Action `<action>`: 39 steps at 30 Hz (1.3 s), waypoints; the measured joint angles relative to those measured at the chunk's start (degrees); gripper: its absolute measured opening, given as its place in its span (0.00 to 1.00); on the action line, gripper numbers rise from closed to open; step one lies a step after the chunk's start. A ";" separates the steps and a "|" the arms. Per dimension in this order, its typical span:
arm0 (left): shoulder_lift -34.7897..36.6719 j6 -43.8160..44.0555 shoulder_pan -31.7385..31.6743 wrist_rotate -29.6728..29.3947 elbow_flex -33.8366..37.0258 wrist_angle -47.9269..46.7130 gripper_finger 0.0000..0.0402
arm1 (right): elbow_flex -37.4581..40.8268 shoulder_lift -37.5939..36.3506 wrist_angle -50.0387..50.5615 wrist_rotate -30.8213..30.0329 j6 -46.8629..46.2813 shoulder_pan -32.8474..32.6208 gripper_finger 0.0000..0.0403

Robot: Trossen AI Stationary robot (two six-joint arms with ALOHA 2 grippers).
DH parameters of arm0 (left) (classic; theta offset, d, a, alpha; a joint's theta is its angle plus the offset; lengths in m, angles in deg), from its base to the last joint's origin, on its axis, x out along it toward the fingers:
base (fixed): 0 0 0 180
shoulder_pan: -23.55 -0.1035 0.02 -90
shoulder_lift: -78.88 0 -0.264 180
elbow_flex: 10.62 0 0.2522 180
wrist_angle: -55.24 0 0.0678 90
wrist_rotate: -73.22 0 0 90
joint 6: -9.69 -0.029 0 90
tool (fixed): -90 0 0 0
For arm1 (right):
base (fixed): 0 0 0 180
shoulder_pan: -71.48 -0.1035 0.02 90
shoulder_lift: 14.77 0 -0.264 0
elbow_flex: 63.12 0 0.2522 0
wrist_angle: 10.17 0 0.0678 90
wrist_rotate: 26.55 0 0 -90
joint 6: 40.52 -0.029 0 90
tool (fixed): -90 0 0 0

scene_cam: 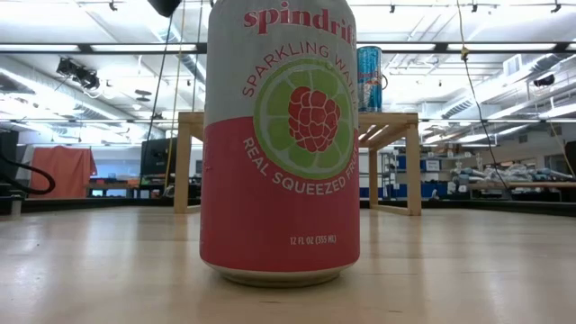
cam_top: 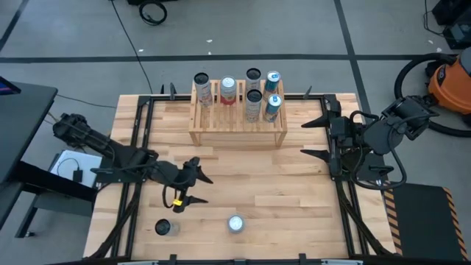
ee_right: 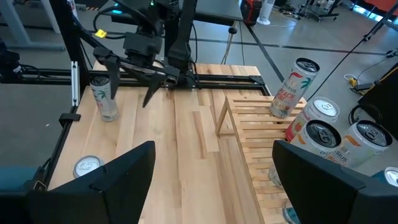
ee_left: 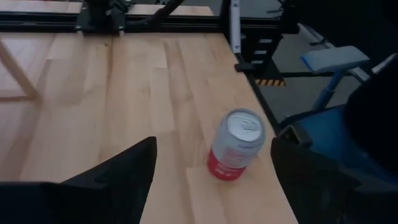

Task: Place canned beverage on shelf
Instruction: Put the pink and white soda can on the shelf aligned with the other pink and white soda can

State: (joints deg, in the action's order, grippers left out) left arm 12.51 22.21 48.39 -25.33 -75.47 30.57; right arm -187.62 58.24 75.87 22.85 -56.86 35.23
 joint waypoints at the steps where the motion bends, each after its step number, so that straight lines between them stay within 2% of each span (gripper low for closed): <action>1: 0.00 0.01 -0.41 -0.07 0.00 -0.19 0.79 | 0.00 0.00 -0.01 0.00 0.00 0.00 0.83; 9: 0.00 6.19 -3.23 -0.35 0.00 0.64 0.79 | 0.00 0.00 -0.01 0.00 0.00 0.00 0.83; 27: -0.12 6.44 -3.44 -2.99 0.00 5.09 0.79 | -0.02 0.00 -0.19 0.00 0.00 0.00 0.83; 35: -6.62 9.40 -2.48 -3.26 -1.34 4.53 0.79 | -0.02 0.00 -0.21 0.00 0.00 0.01 0.83; 39: -11.03 9.40 -0.43 -3.23 -4.93 4.51 0.79 | -0.02 0.00 -0.16 0.00 0.00 0.02 0.83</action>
State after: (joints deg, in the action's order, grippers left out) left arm 1.48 31.61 47.96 -28.55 -80.40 35.08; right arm -187.64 58.24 75.71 22.85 -56.86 35.25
